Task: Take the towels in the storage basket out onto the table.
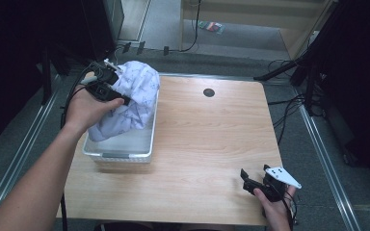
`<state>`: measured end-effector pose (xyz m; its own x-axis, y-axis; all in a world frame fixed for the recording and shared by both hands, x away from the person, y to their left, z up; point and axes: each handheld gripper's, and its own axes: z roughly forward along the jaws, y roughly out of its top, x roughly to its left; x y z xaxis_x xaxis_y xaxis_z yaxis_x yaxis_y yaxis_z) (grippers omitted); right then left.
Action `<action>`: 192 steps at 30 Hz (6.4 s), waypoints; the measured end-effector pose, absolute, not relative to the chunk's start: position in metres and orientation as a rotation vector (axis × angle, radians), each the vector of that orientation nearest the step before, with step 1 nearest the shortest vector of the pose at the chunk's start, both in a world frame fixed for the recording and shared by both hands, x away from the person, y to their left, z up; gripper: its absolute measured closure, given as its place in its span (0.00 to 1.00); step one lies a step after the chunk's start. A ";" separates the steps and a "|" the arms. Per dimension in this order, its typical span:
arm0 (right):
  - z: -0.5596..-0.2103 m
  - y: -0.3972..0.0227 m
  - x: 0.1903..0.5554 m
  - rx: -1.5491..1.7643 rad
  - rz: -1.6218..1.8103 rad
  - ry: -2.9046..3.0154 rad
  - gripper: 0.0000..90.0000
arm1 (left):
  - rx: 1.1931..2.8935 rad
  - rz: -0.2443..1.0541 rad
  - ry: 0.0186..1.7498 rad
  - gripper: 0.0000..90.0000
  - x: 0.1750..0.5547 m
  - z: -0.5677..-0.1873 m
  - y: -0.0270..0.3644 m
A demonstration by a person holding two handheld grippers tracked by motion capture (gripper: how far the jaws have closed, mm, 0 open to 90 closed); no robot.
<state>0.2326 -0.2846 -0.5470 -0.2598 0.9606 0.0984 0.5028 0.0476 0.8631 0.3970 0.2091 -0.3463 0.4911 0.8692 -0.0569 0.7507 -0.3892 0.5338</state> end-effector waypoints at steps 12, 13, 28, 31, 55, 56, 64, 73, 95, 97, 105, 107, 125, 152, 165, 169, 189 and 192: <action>-0.546 -0.284 0.229 1.452 1.176 1.780 0.12 | 2.291 0.324 1.219 0.75 0.398 -0.318 0.162; -0.546 -0.284 0.230 1.449 1.177 1.782 0.12 | 2.294 0.322 1.211 0.75 0.398 -0.318 0.158; -0.546 -0.287 0.229 1.436 1.205 1.743 0.15 | 2.348 0.259 1.062 0.75 0.401 -0.312 0.084; -0.546 -0.287 0.229 1.435 1.206 1.743 0.15 | 2.350 0.249 1.045 0.75 0.402 -0.314 0.072; -0.546 -0.290 0.228 1.458 1.220 1.712 0.15 | 2.402 0.109 0.981 0.74 0.415 -0.368 0.003; -0.546 -0.290 0.228 1.458 1.209 1.698 0.15 | 2.416 0.103 0.982 0.73 0.418 -0.378 0.000; -0.546 -0.290 0.228 1.443 1.195 1.704 0.15 | 2.452 0.090 1.024 0.71 0.423 -0.412 -0.008; -0.546 -0.289 0.227 1.440 1.182 1.699 0.15 | 2.490 0.031 1.038 0.68 0.421 -0.450 -0.020; -0.546 -0.287 0.227 1.454 1.119 1.717 0.10 | 2.420 0.073 1.096 0.00 0.407 -0.432 0.009; -0.546 -0.287 0.228 1.454 1.118 1.719 0.10 | 2.404 0.086 1.101 0.00 0.405 -0.427 0.014; -0.546 -0.287 0.228 1.456 1.114 1.719 0.11 | 2.365 0.154 1.142 0.00 0.402 -0.410 0.039; -0.546 -0.286 0.228 1.455 1.112 1.719 0.11 | 2.363 0.173 1.145 0.00 0.400 -0.408 0.044; -0.546 -0.285 0.228 1.446 1.105 1.723 0.12 | 2.270 0.279 1.248 0.00 0.388 -0.395 0.122; -0.546 -0.285 0.228 1.441 1.112 1.723 0.13 | 2.093 0.421 1.416 0.00 0.349 -0.416 0.239; -0.546 -0.284 0.228 1.439 1.108 1.725 0.13 | 1.979 0.445 1.505 0.00 0.312 -0.432 0.300; -0.546 -0.283 0.228 1.445 1.104 1.726 0.13 | 1.935 0.480 1.519 0.00 0.297 -0.437 0.317; -0.546 -0.283 0.229 1.445 1.094 1.724 0.13 | 1.764 0.548 1.544 0.00 0.242 -0.479 0.369; -0.546 -0.283 0.229 1.445 1.094 1.724 0.13 | 1.729 0.588 1.553 0.00 0.237 -0.484 0.372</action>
